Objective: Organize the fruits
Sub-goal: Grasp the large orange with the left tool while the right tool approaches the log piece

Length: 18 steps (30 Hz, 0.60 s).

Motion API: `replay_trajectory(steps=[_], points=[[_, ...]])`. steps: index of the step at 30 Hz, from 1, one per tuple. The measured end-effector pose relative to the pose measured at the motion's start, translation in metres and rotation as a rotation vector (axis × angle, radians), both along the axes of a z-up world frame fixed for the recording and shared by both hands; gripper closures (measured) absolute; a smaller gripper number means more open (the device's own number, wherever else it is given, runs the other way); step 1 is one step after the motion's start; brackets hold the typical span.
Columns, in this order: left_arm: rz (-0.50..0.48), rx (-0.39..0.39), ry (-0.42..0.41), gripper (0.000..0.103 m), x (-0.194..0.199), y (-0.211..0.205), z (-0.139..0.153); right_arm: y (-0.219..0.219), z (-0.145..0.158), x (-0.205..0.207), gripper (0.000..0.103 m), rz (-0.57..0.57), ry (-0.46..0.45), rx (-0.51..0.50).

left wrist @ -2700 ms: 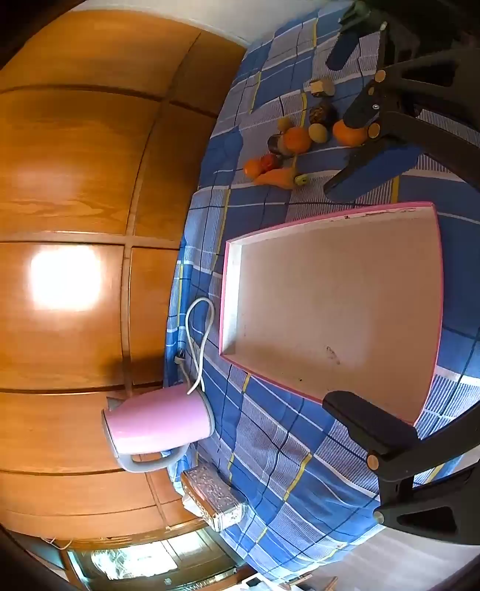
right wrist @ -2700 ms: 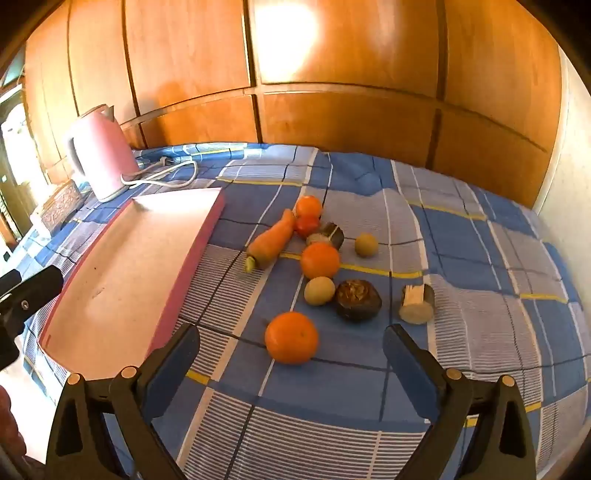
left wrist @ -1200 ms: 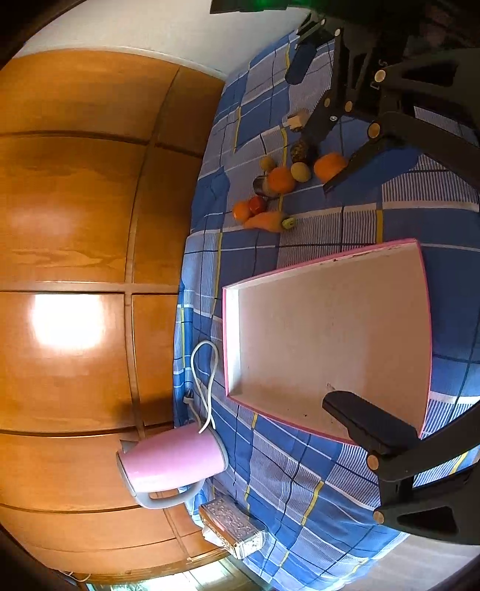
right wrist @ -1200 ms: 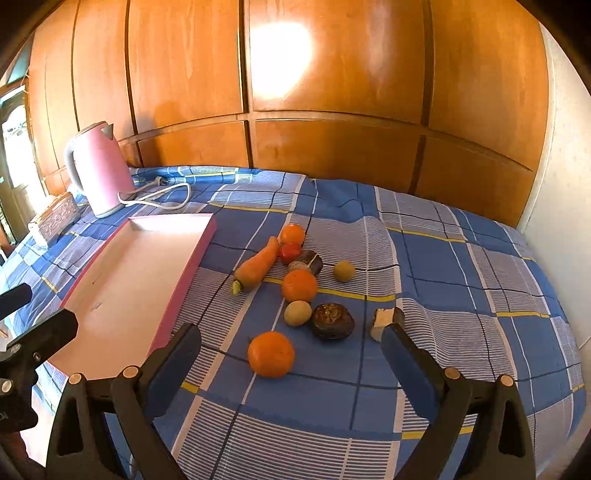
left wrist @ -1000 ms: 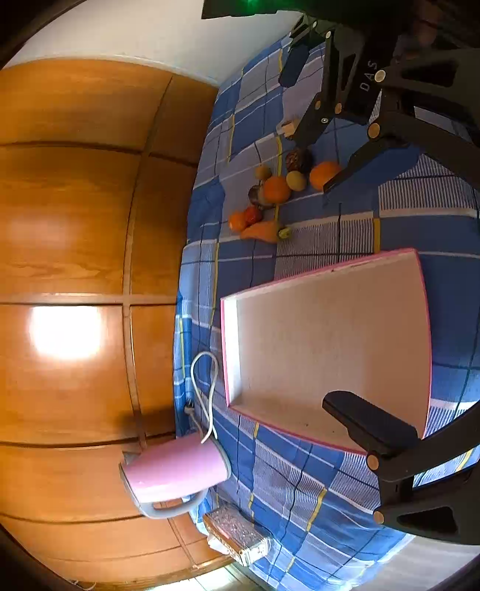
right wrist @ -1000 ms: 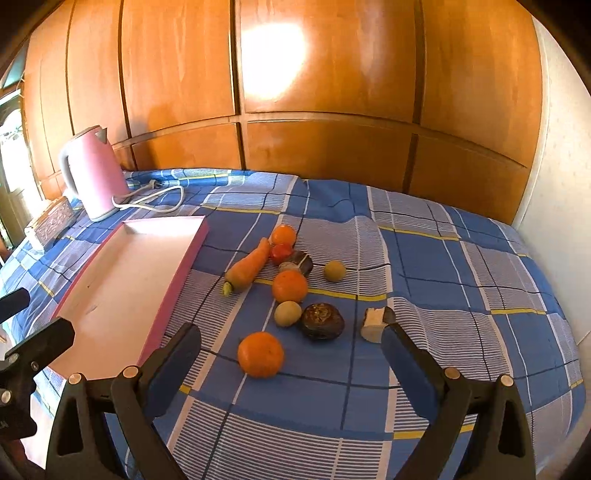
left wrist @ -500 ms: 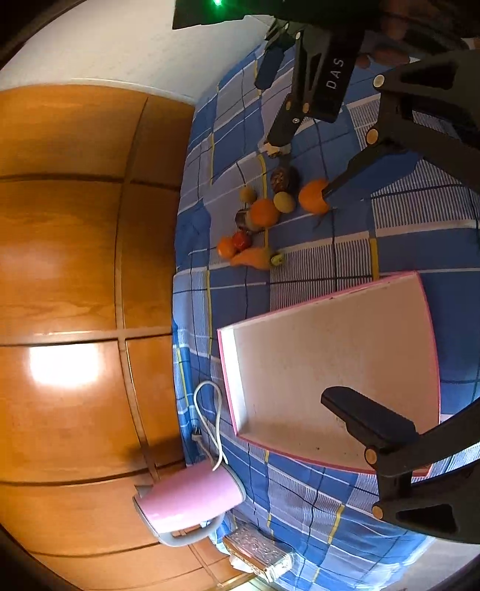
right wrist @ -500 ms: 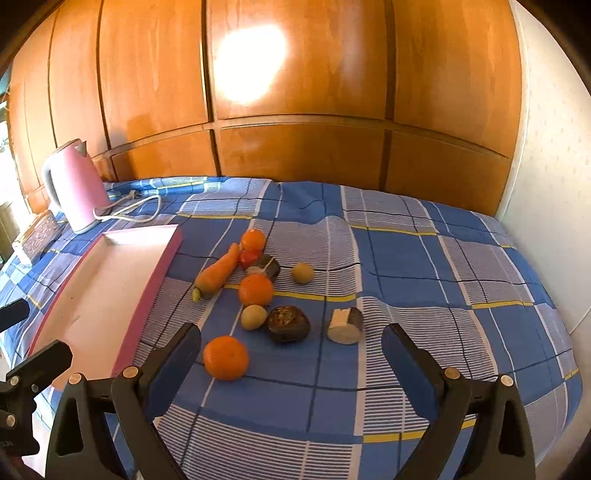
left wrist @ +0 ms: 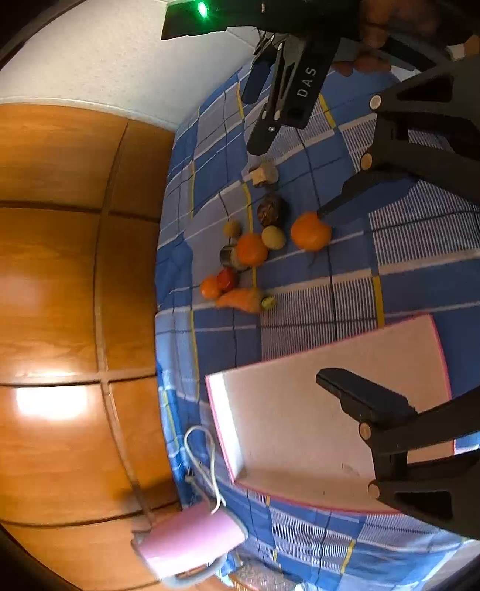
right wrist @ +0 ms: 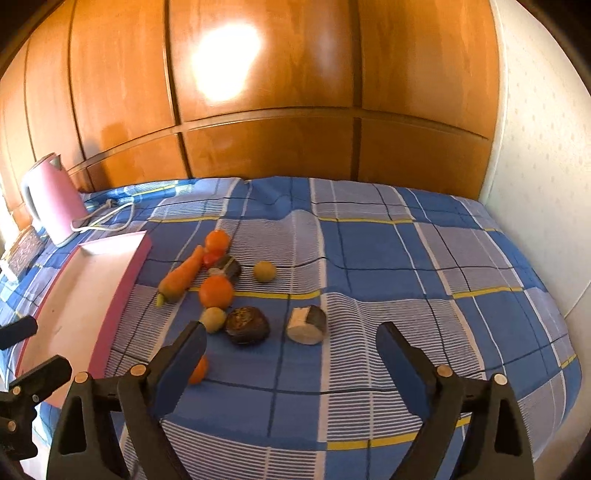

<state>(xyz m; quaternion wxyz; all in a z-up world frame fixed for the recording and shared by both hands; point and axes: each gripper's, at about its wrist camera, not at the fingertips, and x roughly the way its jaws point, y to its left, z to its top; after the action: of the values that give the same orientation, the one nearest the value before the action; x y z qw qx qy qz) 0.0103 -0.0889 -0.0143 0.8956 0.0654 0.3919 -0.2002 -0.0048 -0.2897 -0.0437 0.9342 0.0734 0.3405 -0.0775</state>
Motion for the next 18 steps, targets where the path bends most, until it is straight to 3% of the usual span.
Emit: replay_trajectory(steps=[8, 18], points=[[-0.075, -0.031, 0.076, 0.035, 0.017, -0.022, -0.014, -0.024, -0.007, 0.003, 0.014, -0.054, 0.028, 0.029], [-0.144, -0.012, 0.160, 0.035, 0.035, -0.052, -0.041, -0.033, -0.019, 0.010, 0.036, -0.035, 0.068, 0.068]])
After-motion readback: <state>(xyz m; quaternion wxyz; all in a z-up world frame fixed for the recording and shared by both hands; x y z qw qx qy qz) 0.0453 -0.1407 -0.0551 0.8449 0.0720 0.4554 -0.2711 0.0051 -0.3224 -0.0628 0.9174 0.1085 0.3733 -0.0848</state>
